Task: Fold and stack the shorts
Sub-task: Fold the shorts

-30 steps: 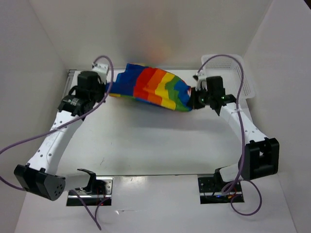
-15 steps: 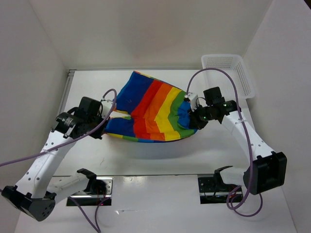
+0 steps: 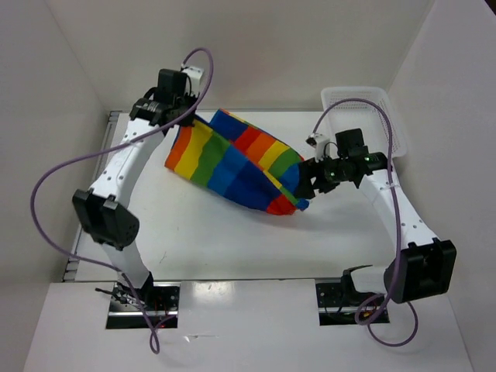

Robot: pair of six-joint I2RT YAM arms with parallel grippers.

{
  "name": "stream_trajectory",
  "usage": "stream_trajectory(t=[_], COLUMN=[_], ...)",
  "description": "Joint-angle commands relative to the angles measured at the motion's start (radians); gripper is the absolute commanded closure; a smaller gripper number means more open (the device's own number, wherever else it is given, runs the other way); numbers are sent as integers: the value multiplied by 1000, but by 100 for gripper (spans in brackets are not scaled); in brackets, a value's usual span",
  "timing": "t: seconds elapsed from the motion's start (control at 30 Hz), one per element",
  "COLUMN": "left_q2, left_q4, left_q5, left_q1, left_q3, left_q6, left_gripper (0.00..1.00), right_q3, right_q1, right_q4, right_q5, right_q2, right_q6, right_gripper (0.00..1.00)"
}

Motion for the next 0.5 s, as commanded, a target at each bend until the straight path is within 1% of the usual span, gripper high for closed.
stream_trajectory(t=[0.0,0.03,0.07,0.1,0.13,0.17,0.2,0.23,0.27,0.3,0.33,0.37,0.43,0.47], left_q2=[138,168,228,257,287,345,372,432,460,489,538,560,598,598], left_q4=[61,61,61,61,61,45,23,14,5,-15,-29,-43,-78,-78], left_q5=[21,32,32,41,41,55,67,67,67,79,79,92,113,113], left_q1=[5,-5,-6,-18,-18,-18,-18,-18,-6,11,11,23,33,33], left_q3=[155,181,229,253,282,356,394,434,473,555,594,632,712,721], left_q6=[3,3,3,3,3,3,3,3,3,3,3,3,3,3], left_gripper=[100,100,100,100,100,100,100,100,100,100,100,100,100,100], right_q3=[-50,-50,-10,19,54,138,180,239,251,251,229,219,209,209], right_q1=[-70,-81,-90,-90,-90,-90,-90,-47,-15,22,63,136,174,183], right_q4=[78,92,112,136,176,177,177,166,166,166,181,181,155,134], right_q5=[-8,14,44,130,171,204,204,204,227,244,271,293,293,276], right_q2=[21,41,50,61,75,105,119,139,139,139,139,162,199,246], right_q6=[68,56,55,55,25,-7,-44,-122,-160,-203,-245,-262,-271,-291], right_gripper=[10,5,1,1,1,1,1,1,1,1,1,1,2,2])
